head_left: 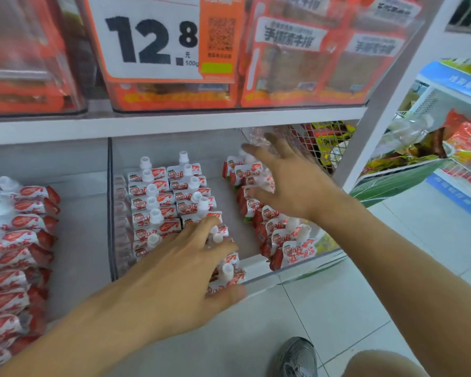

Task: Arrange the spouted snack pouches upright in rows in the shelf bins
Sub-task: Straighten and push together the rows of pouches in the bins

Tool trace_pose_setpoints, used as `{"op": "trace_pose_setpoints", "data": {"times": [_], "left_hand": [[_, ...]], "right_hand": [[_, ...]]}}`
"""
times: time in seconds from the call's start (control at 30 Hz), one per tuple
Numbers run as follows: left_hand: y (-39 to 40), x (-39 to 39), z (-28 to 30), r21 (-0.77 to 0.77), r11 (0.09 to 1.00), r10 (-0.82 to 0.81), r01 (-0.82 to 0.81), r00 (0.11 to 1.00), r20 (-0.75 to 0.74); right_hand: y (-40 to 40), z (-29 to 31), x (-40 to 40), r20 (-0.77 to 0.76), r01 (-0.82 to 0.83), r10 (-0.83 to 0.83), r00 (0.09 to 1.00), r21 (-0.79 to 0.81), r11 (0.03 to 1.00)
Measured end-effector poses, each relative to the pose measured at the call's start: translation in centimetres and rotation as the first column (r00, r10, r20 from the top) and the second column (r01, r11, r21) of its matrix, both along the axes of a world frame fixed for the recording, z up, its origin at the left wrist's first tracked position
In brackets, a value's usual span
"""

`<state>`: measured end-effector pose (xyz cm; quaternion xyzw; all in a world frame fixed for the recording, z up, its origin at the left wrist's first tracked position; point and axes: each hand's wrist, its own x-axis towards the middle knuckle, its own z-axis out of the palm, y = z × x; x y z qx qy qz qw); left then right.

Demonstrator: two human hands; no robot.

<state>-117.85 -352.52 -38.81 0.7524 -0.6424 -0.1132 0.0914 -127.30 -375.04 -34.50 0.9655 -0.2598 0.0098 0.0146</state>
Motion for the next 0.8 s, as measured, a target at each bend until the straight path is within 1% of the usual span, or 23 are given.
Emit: {"op": "trace_pose_setpoints", "data": {"times": [0.03, 0.07, 0.1, 0.13, 0.17, 0.2, 0.23, 0.27, 0.33, 0.4, 0.43, 0.47, 0.5, 0.53, 0.57, 0.63, 0.7, 0.73, 0.8], "left_hand": [[0.2, 0.0, -0.2, 0.007, 1.0, 0.001, -0.001, 1.0, -0.003], [0.3, -0.1, -0.2, 0.009, 1.0, 0.0, 0.0, 1.0, -0.001], [0.4, 0.0, -0.3, -0.005, 1.0, -0.007, 0.007, 1.0, 0.014], [0.4, 0.0, -0.5, -0.026, 1.0, -0.016, 0.017, 0.999, 0.044], [0.4, 0.1, -0.4, -0.033, 0.999, -0.018, 0.02, 0.998, 0.066], [0.4, 0.0, -0.4, -0.037, 0.999, -0.016, 0.019, 0.996, 0.091], [0.4, 0.0, -0.3, -0.005, 1.0, -0.017, 0.017, 0.997, 0.08], [0.3, 0.0, -0.3, 0.001, 1.0, -0.016, 0.016, 0.998, 0.059], [-0.1, -0.2, 0.3, 0.049, 0.998, 0.026, -0.026, 1.0, -0.003], [-1.7, -1.2, 2.0, -0.041, 0.996, 0.078, -0.081, 0.994, -0.081], [-3.1, -2.0, 3.1, -0.09, 0.988, 0.11, -0.124, 0.983, -0.148], [-4.6, -2.8, 3.9, -0.113, 0.98, 0.133, -0.161, 0.966, -0.224], [-6.4, -3.4, 4.3, -0.1, 0.978, 0.149, -0.185, 0.945, -0.291], [-8.2, -3.5, 4.2, -0.052, 0.981, 0.163, -0.189, 0.931, -0.325], [-9.9, -3.3, 3.8, 0.032, 0.983, 0.18, -0.179, 0.93, -0.321], [-12.2, -2.2, 2.7, 0.225, 0.964, 0.198, -0.142, 0.948, -0.249], [-13.0, -1.4, 1.6, 0.367, 0.925, 0.166, -0.102, 0.975, -0.148], [-13.3, -1.3, 1.0, 0.383, 0.921, 0.146, -0.076, 0.977, -0.157], [-13.8, -1.4, -0.4, 0.331, 0.941, 0.147, -0.061, 0.96, -0.239]], "right_hand": [[0.6, 0.3, -2.5, 0.182, 0.04, -0.031, 0.983, -0.044, 0.998], [1.0, 0.2, -5.0, 0.344, 0.11, -0.081, 0.935, -0.065, 0.992], [1.2, 0.1, -7.1, 0.447, 0.195, -0.156, 0.881, -0.042, 0.98], [0.9, -0.3, -8.6, 0.476, 0.271, -0.246, 0.844, 0.017, 0.962], [0.5, -0.8, -9.6, 0.442, 0.33, -0.33, 0.834, 0.081, 0.941], [0.1, -1.6, -10.3, 0.365, 0.373, -0.396, 0.842, 0.135, 0.918], [-0.2, -2.2, -10.6, 0.291, 0.395, -0.438, 0.851, 0.197, 0.897], [-0.5, -2.7, -10.7, 0.254, 0.391, -0.455, 0.853, 0.266, 0.881], [-1.1, -3.1, -10.8, 0.266, 0.33, -0.461, 0.846, 0.418, 0.847], [-2.0, -3.0, -10.9, 0.269, 0.265, -0.445, 0.854, 0.511, 0.818], [-2.3, -2.9, -11.2, 0.272, 0.233, -0.431, 0.86, 0.54, 0.808], [-2.6, -2.9, -11.5, 0.283, 0.206, -0.419, 0.863, 0.561, 0.802], [-2.7, -3.0, -11.8, 0.3, 0.174, -0.407, 0.863, 0.58, 0.796], [-2.8, -3.1, -12.3, 0.319, 0.14, -0.397, 0.86, 0.602, 0.786], [-2.8, -3.2, -12.9, 0.338, 0.102, -0.389, 0.857, 0.63, 0.77], [-2.9, -3.0, -13.7, 0.356, 0.03, -0.373, 0.857, 0.687, 0.726], [-3.4, -2.8, -14.0, 0.36, -0.031, -0.346, 0.867, 0.731, 0.682], [-3.7, -2.7, -14.0, 0.36, -0.054, -0.35, 0.865, 0.759, 0.649], [-4.4, -2.7, -13.8, 0.347, -0.09, -0.384, 0.855, 0.83, 0.55]]}}
